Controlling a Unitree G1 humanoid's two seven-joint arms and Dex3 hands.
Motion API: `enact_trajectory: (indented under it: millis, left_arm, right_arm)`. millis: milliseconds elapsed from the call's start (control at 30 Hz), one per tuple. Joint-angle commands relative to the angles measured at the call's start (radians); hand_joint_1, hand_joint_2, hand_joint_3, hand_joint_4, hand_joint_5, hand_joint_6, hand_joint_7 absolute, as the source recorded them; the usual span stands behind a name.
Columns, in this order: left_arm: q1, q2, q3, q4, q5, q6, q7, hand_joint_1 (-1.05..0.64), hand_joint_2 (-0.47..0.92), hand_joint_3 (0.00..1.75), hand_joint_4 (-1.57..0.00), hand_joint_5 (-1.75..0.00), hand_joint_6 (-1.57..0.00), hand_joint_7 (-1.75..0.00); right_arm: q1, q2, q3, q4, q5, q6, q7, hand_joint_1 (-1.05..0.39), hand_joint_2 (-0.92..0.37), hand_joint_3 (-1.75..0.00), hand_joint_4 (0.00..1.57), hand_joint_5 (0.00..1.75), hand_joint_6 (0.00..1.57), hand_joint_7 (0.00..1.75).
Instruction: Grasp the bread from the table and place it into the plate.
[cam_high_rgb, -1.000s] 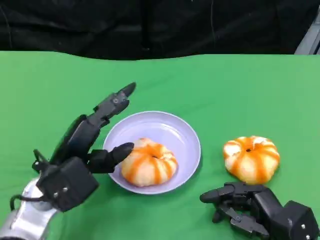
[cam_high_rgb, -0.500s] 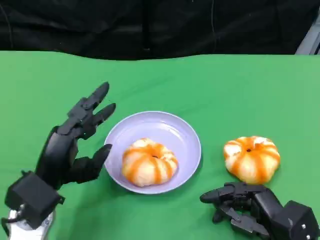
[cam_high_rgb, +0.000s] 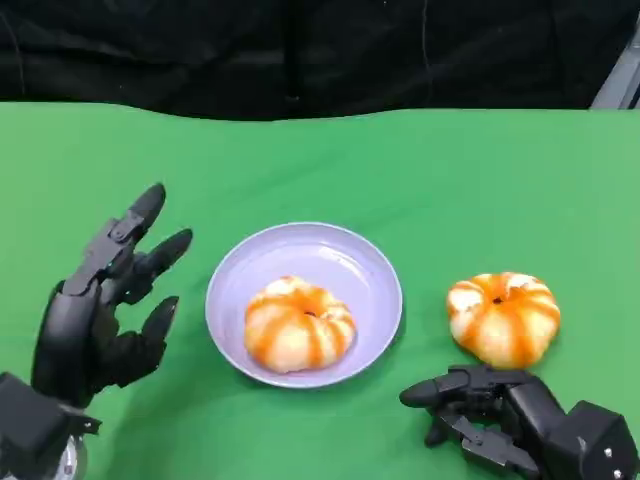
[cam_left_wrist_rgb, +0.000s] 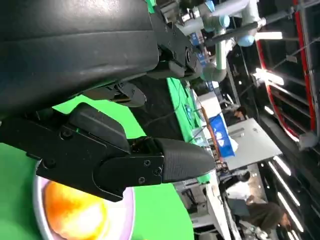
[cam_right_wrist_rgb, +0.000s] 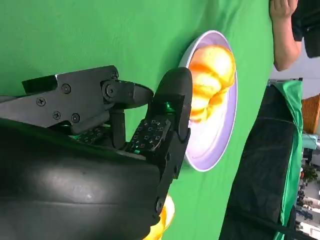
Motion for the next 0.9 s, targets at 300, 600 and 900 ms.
enact_trajectory:
  millis: [300, 600, 900]
  left_arm:
    - [0.077, -0.016, 0.044, 0.021, 0.018, -0.031, 0.007, -0.82, 0.92, 0.59, -0.58, -0.03, -0.34, -0.02]
    - [0.124, -0.028, 0.046, 0.023, 0.047, -0.051, 0.024, -0.81, 0.92, 0.58, -0.61, -0.03, -0.35, -0.02]
    - [0.122, -0.027, 0.046, 0.042, 0.044, -0.057, 0.013, -0.76, 0.92, 0.57, -0.64, -0.03, -0.38, -0.02]
  right_arm:
    - [0.011, -0.016, -0.003, 0.009, -0.002, 0.017, 0.007, -0.05, -0.92, -0.4, 0.78, 1.26, 1.1, 0.34]
    - [0.011, -0.023, -0.005, 0.012, 0.001, 0.012, 0.017, -0.04, -0.92, -0.41, 0.78, 1.26, 1.1, 0.35]
    - [0.018, -0.021, -0.004, 0.003, -0.005, 0.02, 0.01, -0.06, -0.92, -0.39, 0.77, 1.26, 1.09, 0.37]
